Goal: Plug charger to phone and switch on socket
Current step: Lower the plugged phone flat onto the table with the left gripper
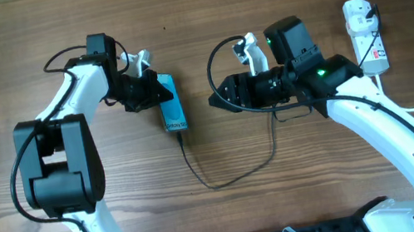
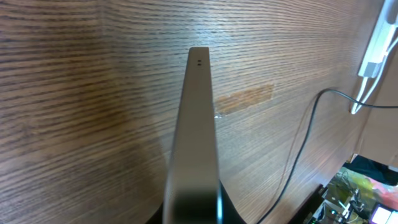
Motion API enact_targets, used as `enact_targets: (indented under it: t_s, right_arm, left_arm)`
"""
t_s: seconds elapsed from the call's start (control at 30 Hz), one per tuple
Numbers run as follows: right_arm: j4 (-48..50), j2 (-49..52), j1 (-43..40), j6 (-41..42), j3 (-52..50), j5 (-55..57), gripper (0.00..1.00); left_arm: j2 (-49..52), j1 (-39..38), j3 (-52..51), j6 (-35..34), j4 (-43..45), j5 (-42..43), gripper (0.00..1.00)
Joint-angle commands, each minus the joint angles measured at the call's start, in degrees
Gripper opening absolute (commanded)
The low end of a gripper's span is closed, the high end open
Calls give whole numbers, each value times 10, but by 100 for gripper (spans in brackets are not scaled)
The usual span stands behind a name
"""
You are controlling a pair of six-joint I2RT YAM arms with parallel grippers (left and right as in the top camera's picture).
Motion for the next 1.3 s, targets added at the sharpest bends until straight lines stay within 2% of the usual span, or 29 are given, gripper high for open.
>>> enact_targets:
  t_s: [0.0, 0.6, 1.0, 1.13, 1.27]
  right_arm:
    - [0, 4, 0, -13, 10, 8, 73]
    - [-2, 4, 0, -12, 10, 11, 73]
    - [-3, 4, 0, -12, 10, 12, 73]
    - [-2, 4, 0, -13, 10, 12, 73]
    - [-3, 4, 0, -13, 10, 12, 73]
  left_arm:
    - [11, -2, -3, -8, 2, -2, 4]
    - [54, -2, -3, -32, -1, -20, 4]
    - [54, -2, -3, -32, -2, -21, 27]
    - [54, -2, -3, -64, -4, -79, 29]
    - [54, -2, -3, -64, -11, -103, 31]
